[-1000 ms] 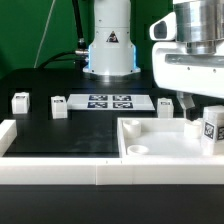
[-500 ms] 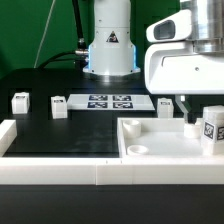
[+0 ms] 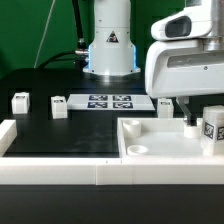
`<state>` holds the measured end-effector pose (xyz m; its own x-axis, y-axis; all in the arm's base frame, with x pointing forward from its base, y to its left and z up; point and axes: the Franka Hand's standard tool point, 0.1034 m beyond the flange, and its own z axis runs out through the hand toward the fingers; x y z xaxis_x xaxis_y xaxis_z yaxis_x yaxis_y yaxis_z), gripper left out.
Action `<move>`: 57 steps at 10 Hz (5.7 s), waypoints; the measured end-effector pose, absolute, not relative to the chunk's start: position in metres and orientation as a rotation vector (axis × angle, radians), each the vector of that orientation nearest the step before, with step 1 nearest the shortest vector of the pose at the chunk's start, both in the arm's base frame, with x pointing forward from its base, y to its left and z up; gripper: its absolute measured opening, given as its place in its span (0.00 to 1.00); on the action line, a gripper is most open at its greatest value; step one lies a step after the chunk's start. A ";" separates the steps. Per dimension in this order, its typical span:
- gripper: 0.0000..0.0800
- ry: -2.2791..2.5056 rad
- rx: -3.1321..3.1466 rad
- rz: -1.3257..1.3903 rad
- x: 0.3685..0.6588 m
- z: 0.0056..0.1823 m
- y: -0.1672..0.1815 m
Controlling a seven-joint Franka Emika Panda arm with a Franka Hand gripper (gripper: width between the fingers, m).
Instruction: Assemble one leg
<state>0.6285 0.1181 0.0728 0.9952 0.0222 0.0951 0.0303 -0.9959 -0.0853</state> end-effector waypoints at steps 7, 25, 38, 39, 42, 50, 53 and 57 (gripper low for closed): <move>0.36 -0.240 -3.068 -0.158 0.629 0.073 0.116; 0.36 1.847 -2.370 -0.017 0.623 0.072 0.113; 0.81 0.362 -3.029 -0.136 0.626 0.074 0.115; 0.81 0.248 -3.046 -0.142 0.627 0.074 0.114; 0.81 -0.123 -3.094 -0.159 0.627 0.074 0.113; 0.36 0.324 -3.063 -0.151 0.626 0.073 0.111; 0.37 0.724 -3.001 -0.144 0.624 0.073 0.105; 0.38 1.113 -2.914 -0.159 0.620 0.073 0.087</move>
Offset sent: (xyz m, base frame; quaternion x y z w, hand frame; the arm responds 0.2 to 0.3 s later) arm 0.0000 0.0000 0.0000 0.0000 0.0000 0.0000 1.0000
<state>0.6205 0.0873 0.0732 0.7408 -0.6659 0.0882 -0.6640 -0.7458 -0.0535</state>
